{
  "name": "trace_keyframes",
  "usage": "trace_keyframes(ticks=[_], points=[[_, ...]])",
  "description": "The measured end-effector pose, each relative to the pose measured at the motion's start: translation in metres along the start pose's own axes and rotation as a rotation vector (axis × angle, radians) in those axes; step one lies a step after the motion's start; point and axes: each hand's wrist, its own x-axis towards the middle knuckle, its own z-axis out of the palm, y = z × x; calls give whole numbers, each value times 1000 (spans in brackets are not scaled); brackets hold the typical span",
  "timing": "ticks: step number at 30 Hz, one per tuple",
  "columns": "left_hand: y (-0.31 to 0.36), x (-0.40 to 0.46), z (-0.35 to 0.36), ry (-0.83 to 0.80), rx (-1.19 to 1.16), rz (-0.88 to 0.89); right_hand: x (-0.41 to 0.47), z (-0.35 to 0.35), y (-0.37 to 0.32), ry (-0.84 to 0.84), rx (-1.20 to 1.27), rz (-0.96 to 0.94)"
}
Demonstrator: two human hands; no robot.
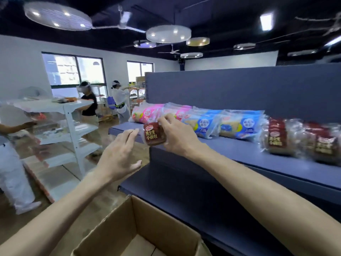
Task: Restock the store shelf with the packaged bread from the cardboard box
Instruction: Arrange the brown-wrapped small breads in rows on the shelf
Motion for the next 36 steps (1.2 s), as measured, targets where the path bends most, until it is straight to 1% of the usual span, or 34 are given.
trace_keyframes(ticks=[7,10,15,20,22,26,36], points=[[145,85,3,76,-141,214,-83,-99,123,-14,-183,220],[207,112,6,101,-241,284,-124,-139,166,-7,-247,319],[307,144,6,172,-333,397,-192,-194,220,-9,-352,451],[389,158,2,224,-448,445,-248,-231,258,-31,-411,522],[412,161,1,207,-473,459,-265,-241,269,-29,-434,539],[441,165,5,203,-438,470,-287,-255,289,-28,-468,564],[478,163,28,177,-455,352,-302,-256,334,-52,-455,693]])
